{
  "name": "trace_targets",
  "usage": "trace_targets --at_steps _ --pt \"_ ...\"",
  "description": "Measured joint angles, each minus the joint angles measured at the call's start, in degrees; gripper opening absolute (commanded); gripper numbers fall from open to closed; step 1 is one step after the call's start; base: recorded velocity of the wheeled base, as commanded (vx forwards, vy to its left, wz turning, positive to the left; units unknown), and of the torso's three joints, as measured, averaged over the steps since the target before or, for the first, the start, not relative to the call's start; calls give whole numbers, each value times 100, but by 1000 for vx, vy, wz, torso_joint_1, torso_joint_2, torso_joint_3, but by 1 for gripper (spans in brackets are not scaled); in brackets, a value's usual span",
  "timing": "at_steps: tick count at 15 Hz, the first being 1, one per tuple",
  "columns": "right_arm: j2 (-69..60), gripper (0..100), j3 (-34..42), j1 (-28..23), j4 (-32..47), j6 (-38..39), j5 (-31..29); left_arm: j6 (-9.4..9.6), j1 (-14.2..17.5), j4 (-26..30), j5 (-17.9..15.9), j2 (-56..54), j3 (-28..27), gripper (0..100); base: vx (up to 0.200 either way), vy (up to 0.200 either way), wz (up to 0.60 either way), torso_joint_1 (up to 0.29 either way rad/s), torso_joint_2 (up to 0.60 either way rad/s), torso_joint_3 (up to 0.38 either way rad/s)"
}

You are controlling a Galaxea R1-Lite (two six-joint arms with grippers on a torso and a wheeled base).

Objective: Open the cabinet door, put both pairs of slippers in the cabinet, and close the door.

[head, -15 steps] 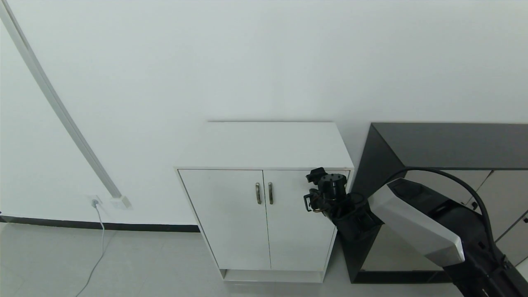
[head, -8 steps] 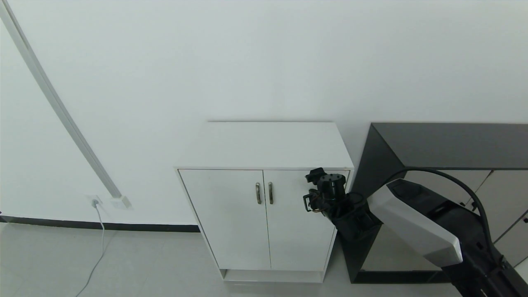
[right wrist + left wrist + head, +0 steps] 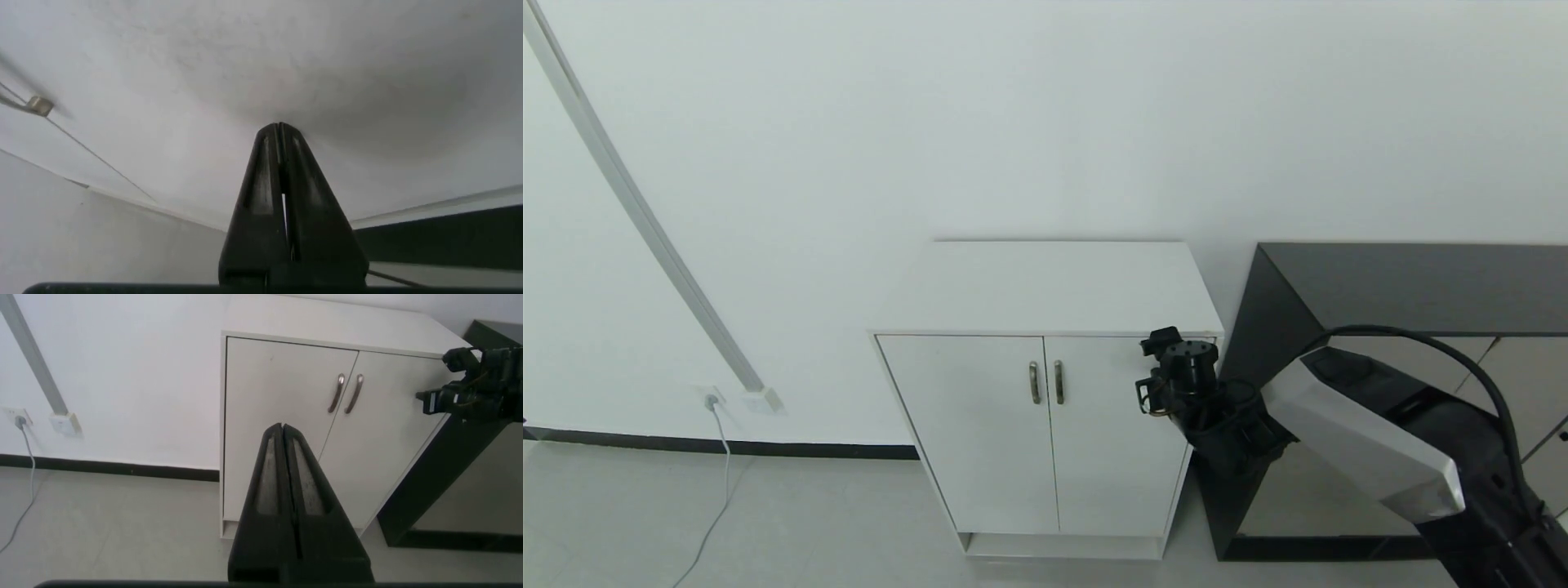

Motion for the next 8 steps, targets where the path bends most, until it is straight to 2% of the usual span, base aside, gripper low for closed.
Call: trace_targets --at_steps 4,8 --pt "-825 0 1510 37 -720 5 -29 0 0 0 2 0 0 0 0 0 0 0 0 0" --pt "-1757 0 3456 -91 -1883 -22 -46 0 0 0 0 0 0 0 0 0 0 0 0 0"
